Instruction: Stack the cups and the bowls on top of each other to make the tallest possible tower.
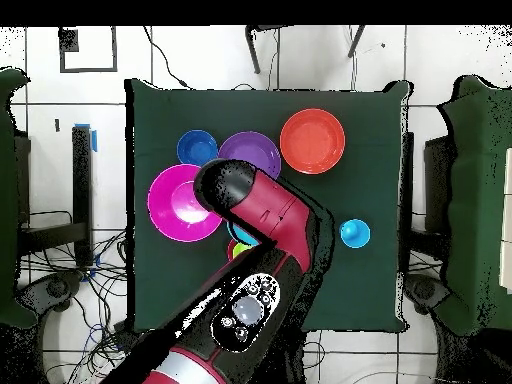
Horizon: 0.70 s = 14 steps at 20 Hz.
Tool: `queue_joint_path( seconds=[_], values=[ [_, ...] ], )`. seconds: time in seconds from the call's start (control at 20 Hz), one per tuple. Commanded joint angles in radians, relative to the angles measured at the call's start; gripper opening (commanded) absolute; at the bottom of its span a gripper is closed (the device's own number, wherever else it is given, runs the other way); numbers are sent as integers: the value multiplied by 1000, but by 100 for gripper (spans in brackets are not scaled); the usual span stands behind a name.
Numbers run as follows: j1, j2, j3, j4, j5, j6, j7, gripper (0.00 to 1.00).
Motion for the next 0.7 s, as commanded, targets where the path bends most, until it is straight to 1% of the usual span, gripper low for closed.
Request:
queue_joint_path(
  seconds=[0.05, 0.7],
  values=[
    [-22, 31, 160, 33, -27, -57, 76, 0],
    [-18, 28, 165, 33, -26, -50, 91, 0]
  ],
)
